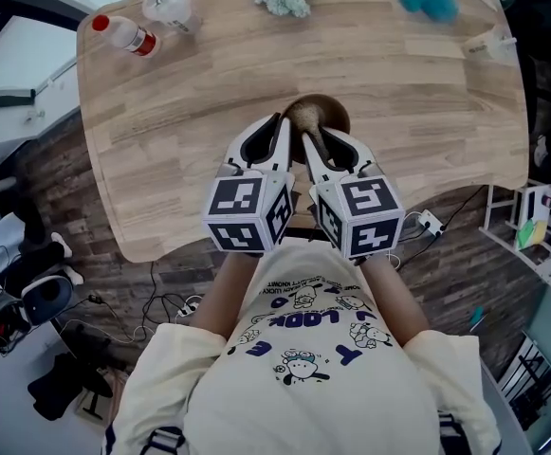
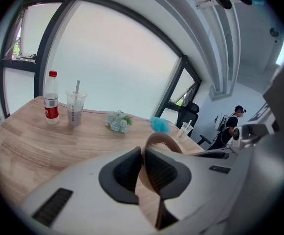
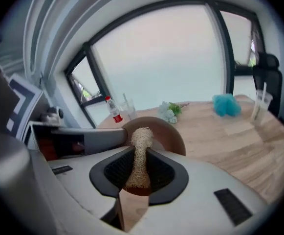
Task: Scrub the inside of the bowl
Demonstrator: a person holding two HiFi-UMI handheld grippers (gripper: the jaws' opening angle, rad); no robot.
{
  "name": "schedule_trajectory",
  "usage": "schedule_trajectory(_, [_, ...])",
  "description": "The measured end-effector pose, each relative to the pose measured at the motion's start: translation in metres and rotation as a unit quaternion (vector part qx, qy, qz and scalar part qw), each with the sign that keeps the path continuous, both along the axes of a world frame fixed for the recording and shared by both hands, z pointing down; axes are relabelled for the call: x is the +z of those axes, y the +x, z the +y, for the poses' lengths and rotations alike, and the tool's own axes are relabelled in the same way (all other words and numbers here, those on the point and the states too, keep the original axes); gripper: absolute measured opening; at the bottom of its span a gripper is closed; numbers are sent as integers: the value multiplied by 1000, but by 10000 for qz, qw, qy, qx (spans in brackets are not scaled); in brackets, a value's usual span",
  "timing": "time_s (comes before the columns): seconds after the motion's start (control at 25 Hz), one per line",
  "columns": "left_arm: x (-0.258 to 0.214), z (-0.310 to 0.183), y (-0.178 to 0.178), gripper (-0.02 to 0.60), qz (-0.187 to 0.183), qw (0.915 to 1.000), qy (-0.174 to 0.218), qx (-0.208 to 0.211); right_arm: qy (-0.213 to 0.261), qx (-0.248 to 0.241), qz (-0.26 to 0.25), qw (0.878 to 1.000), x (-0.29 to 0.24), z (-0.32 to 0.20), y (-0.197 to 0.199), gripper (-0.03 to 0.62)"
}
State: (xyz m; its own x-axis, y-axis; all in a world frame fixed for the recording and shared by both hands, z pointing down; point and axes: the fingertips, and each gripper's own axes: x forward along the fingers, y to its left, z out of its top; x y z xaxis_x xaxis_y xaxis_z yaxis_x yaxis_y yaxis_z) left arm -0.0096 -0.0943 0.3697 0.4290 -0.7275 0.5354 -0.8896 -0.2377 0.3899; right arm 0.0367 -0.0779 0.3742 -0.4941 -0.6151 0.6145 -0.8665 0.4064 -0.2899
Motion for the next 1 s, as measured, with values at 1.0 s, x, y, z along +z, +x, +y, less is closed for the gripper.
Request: schedule_trajectory(1.0, [17, 12, -2, 51, 298, 9989, -358, 47, 1683, -781, 2262, 9563, -10, -4, 10, 71])
